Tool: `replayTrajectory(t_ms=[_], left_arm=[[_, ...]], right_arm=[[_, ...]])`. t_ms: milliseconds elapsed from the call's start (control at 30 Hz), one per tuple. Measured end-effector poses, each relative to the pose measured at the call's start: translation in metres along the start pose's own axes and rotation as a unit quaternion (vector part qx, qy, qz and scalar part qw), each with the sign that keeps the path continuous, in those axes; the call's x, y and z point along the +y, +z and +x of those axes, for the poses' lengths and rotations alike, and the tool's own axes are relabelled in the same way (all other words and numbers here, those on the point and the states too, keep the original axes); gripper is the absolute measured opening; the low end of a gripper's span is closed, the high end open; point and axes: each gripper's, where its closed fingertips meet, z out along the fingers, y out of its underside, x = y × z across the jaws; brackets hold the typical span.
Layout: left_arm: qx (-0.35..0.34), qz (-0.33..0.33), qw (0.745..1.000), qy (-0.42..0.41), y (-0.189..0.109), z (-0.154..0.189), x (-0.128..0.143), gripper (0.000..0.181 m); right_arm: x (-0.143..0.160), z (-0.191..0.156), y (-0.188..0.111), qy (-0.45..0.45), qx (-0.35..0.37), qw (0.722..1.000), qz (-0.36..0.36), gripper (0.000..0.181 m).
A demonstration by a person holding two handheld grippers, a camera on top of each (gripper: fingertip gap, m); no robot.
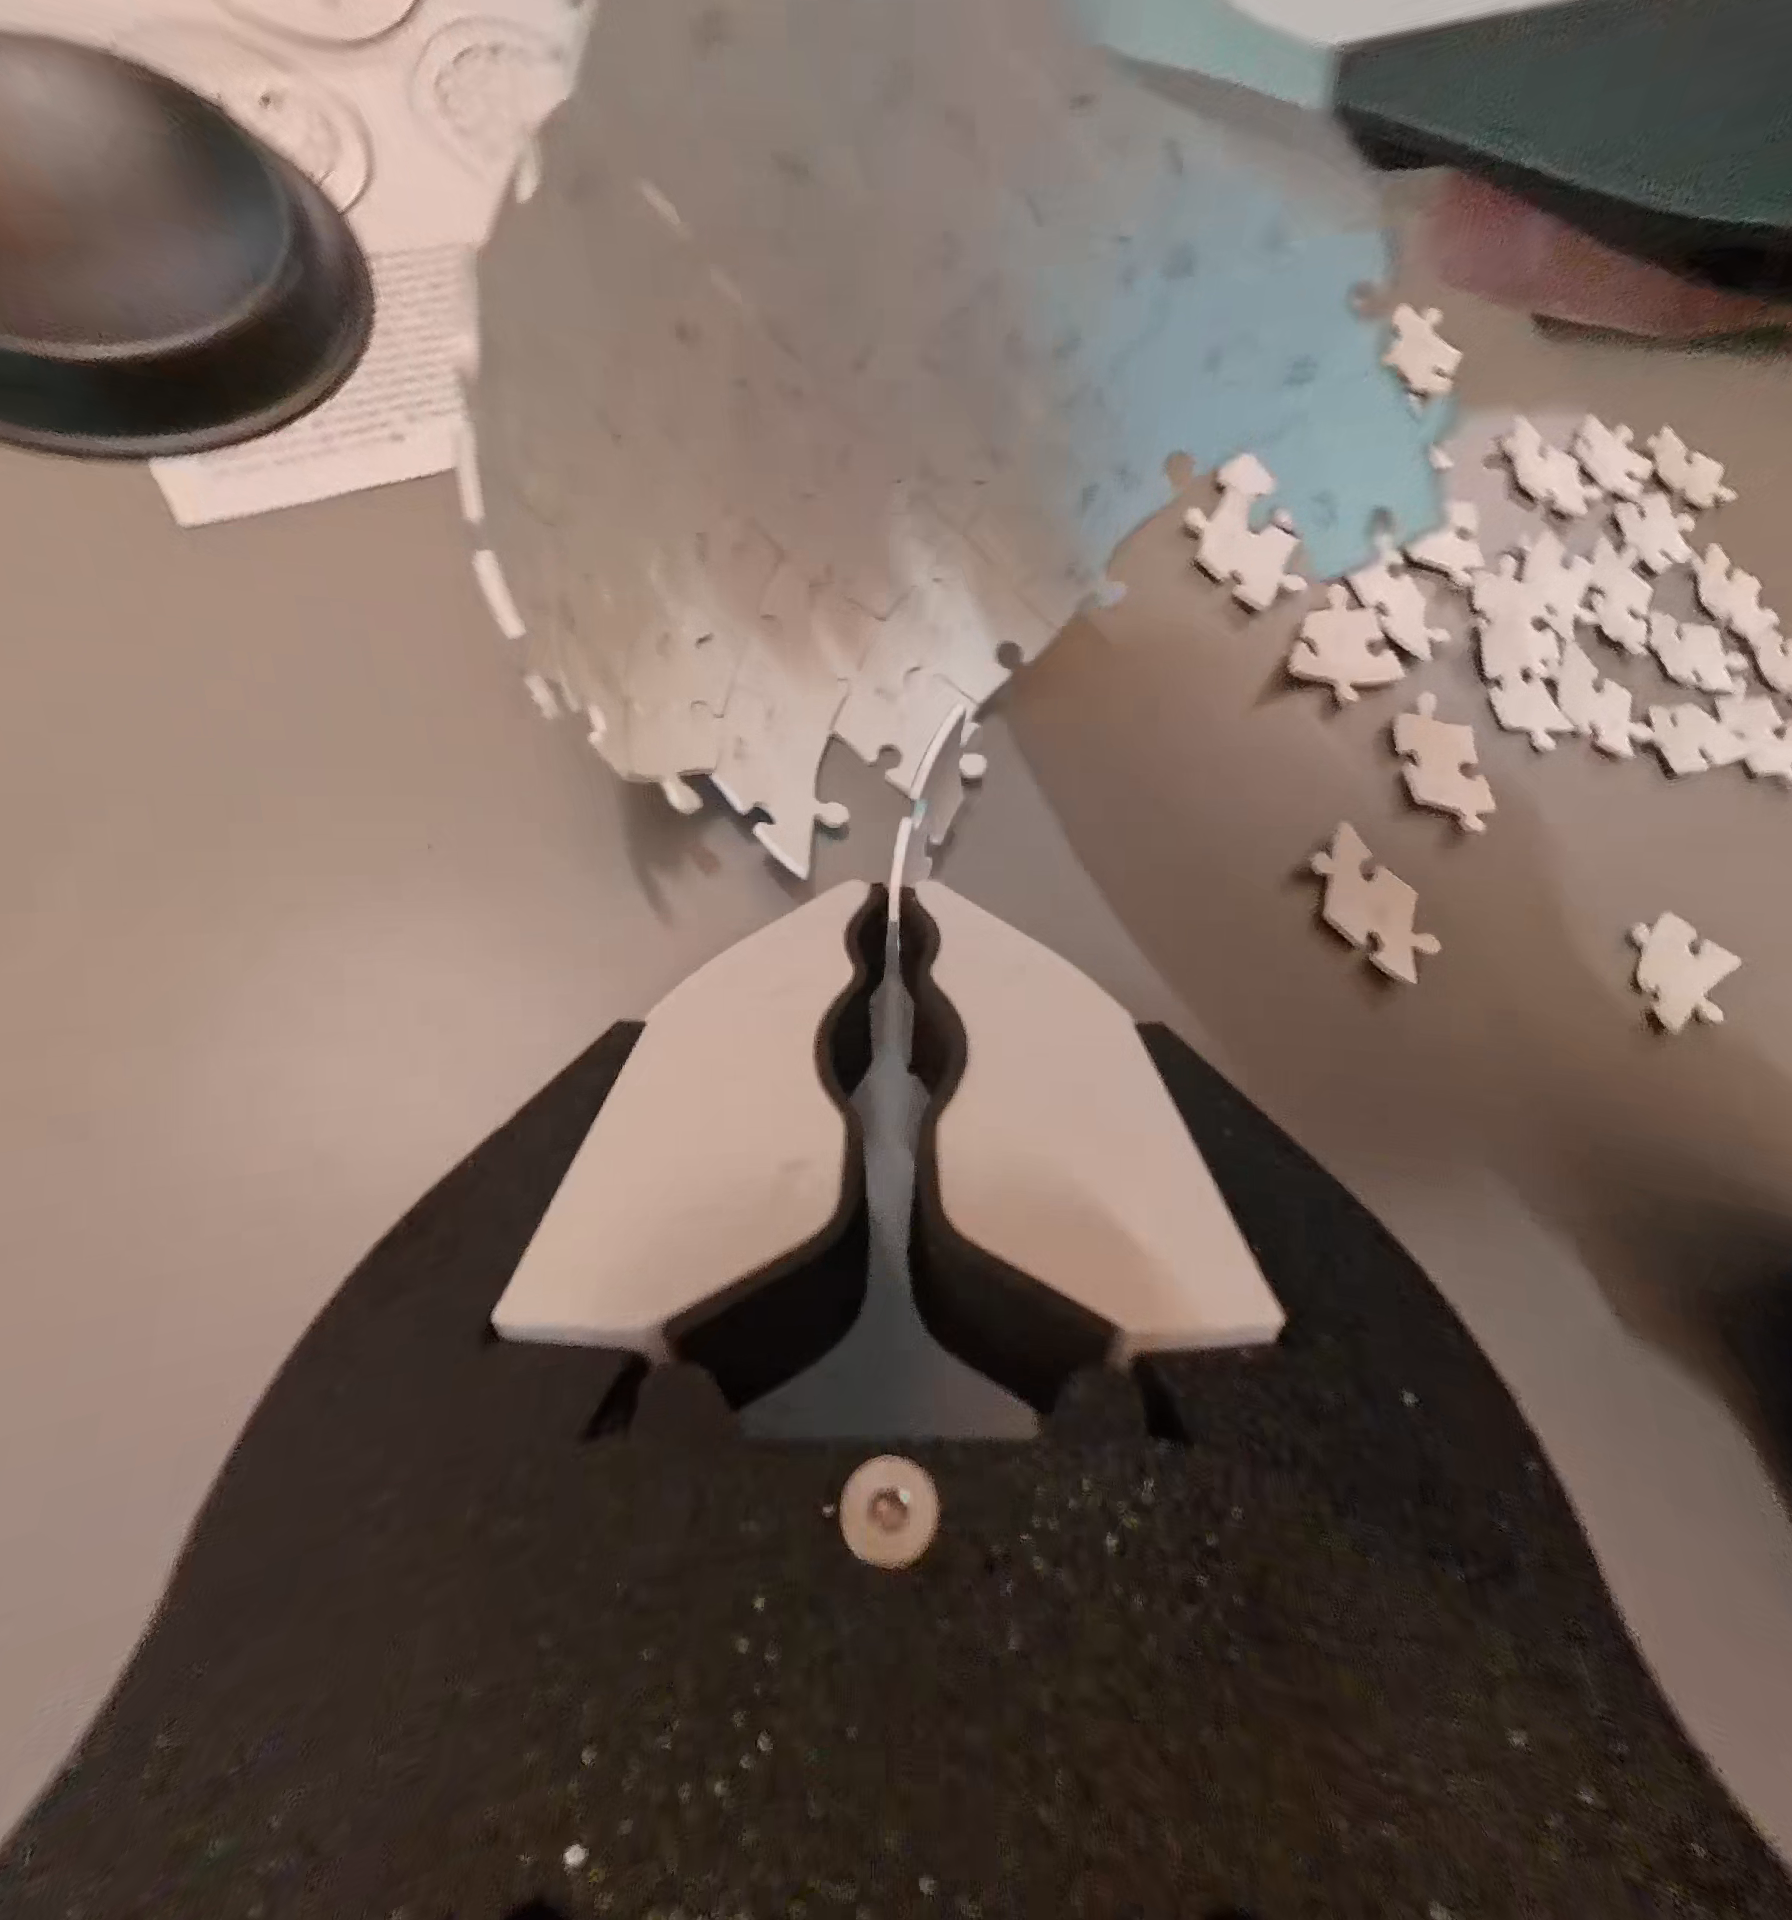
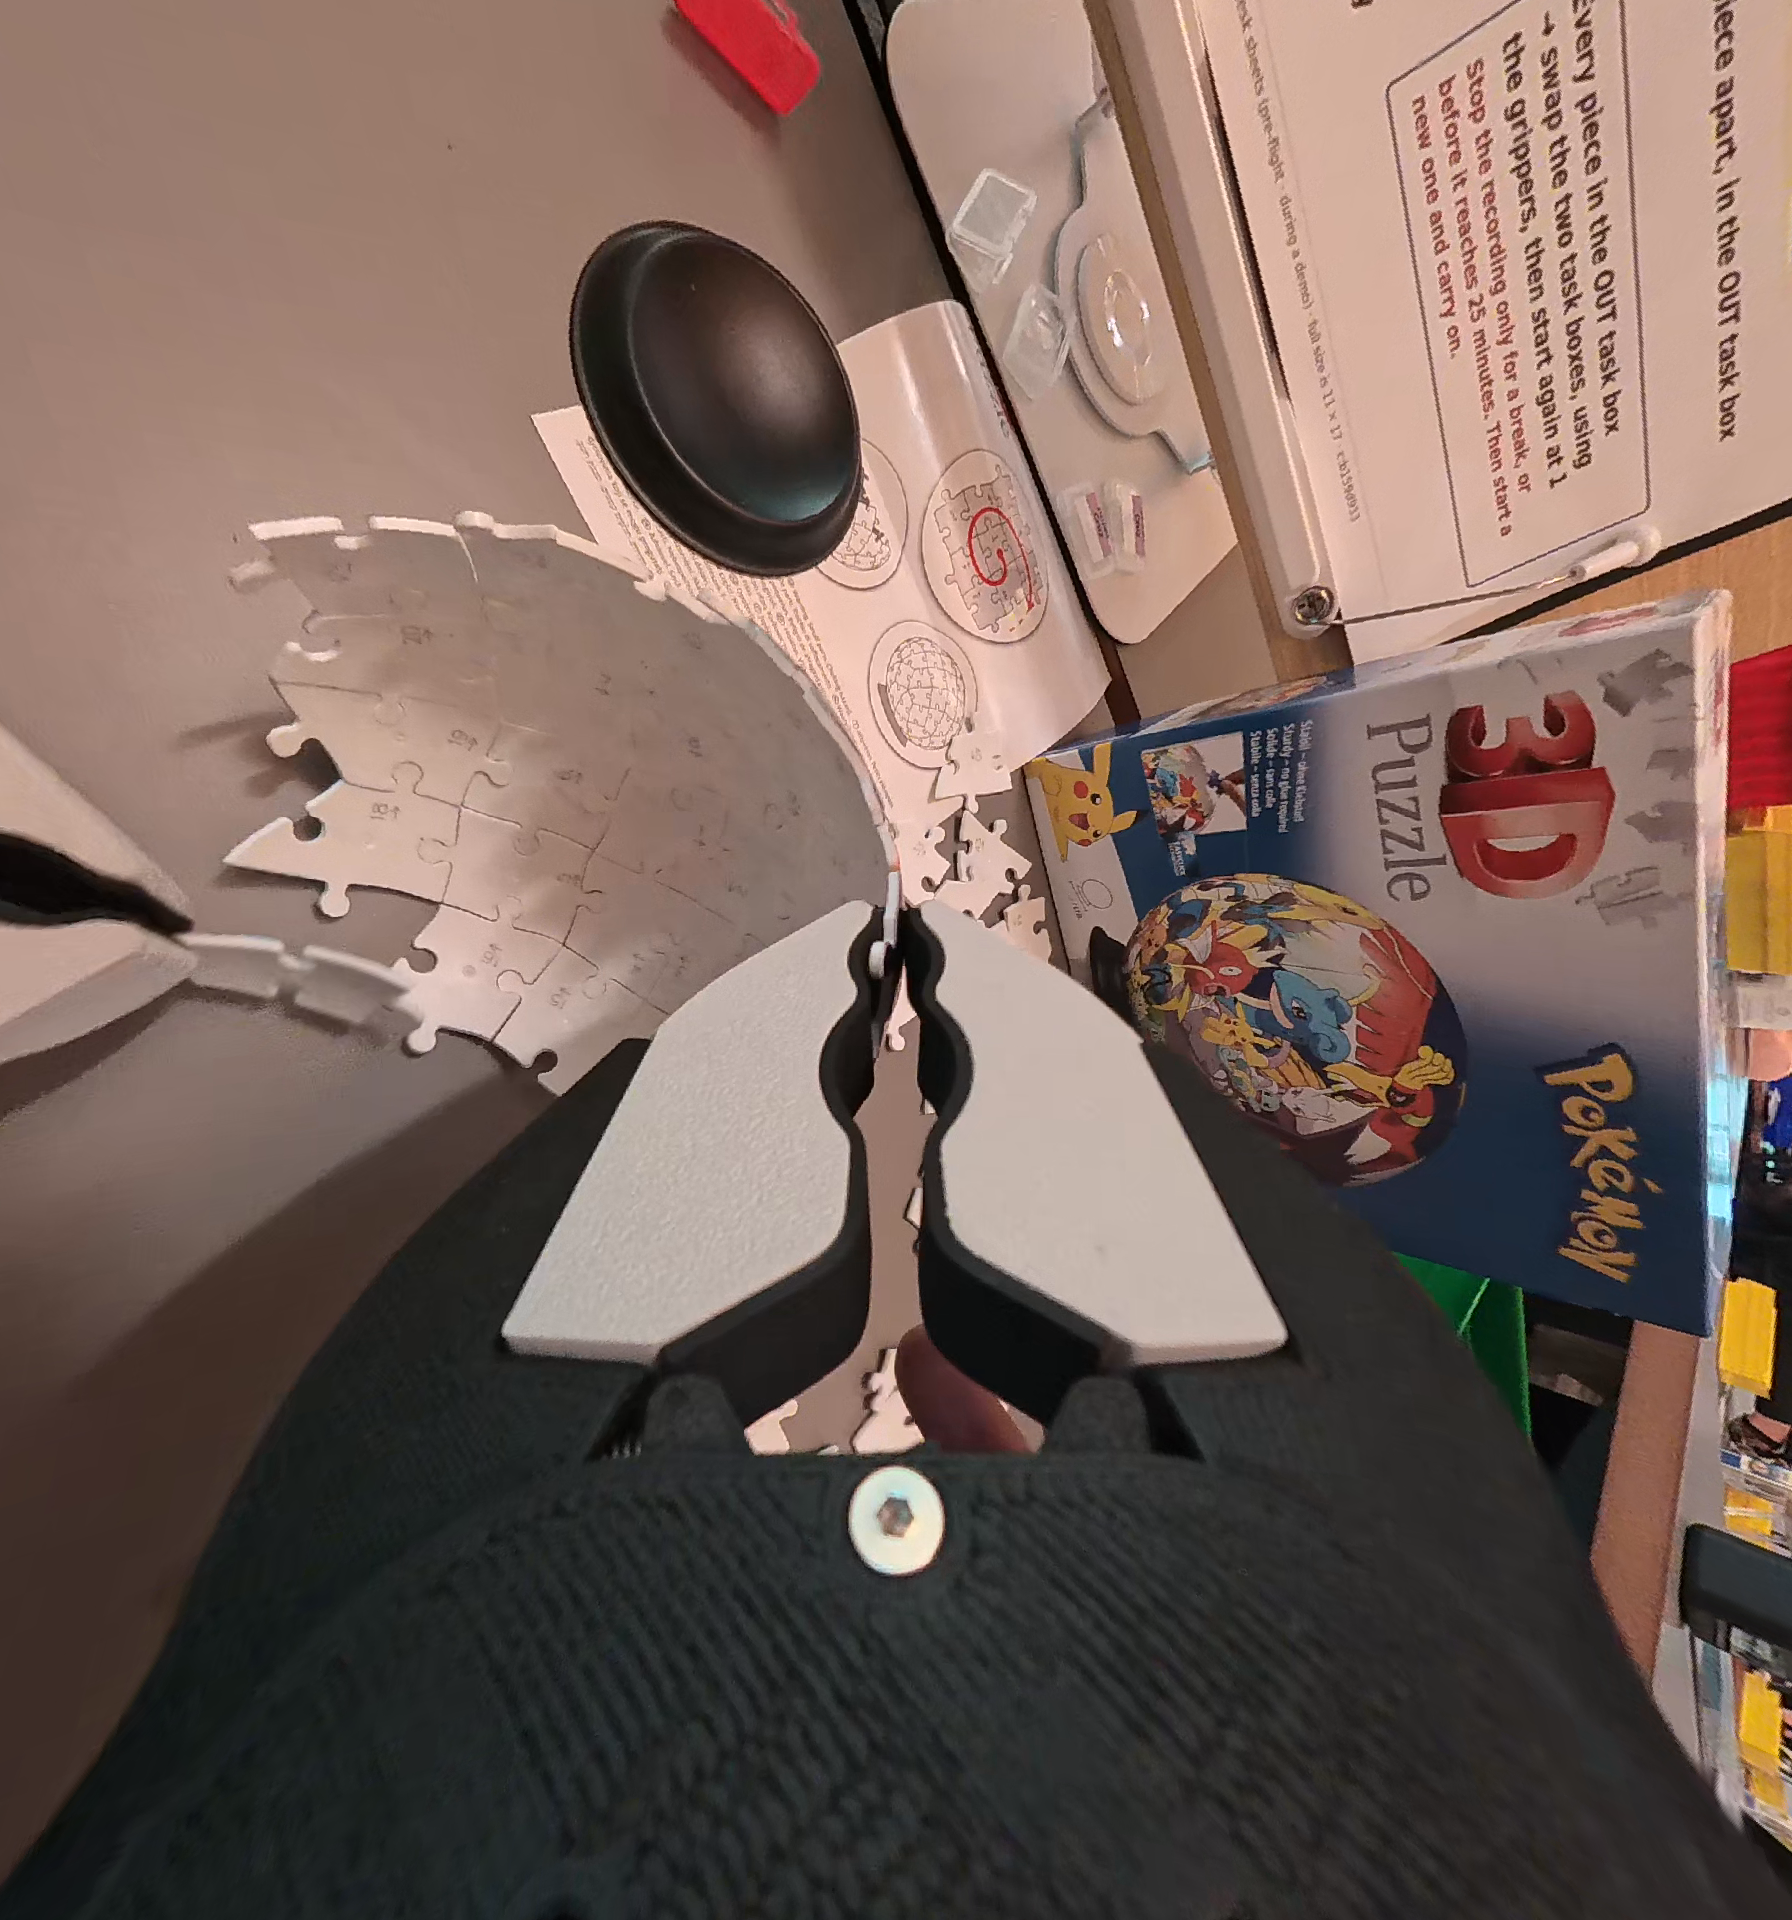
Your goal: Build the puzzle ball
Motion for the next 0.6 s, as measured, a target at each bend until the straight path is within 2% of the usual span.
replayTrajectory(t_ms=[167, 367, 500, 600], left_arm=[[-0.017, 0.006, 0.999, -0.032, 0.009, -0.006, 0.000, 0.003], [-0.075, 0.021, 0.997, 0.026, 0.009, -0.010, -0.003, 0.015], [-0.144, 0.060, 0.981, 0.114, -0.005, -0.015, -0.012, 0.023], [-0.142, 0.104, 0.956, 0.234, -0.012, 0.001, -0.020, 0.022]], right_arm=[[-0.001, -0.001, -0.001, -0.009, 0.008, 1.000, -0.005, 0.003], [0.000, 0.000, 0.000, -0.013, 0.013, 1.000, -0.010, 0.004], [0.000, 0.000, 0.000, -0.015, 0.015, 1.000, -0.012, 0.004], [0.001, 0.000, -0.001, -0.021, 0.018, 0.999, -0.016, 0.004]])
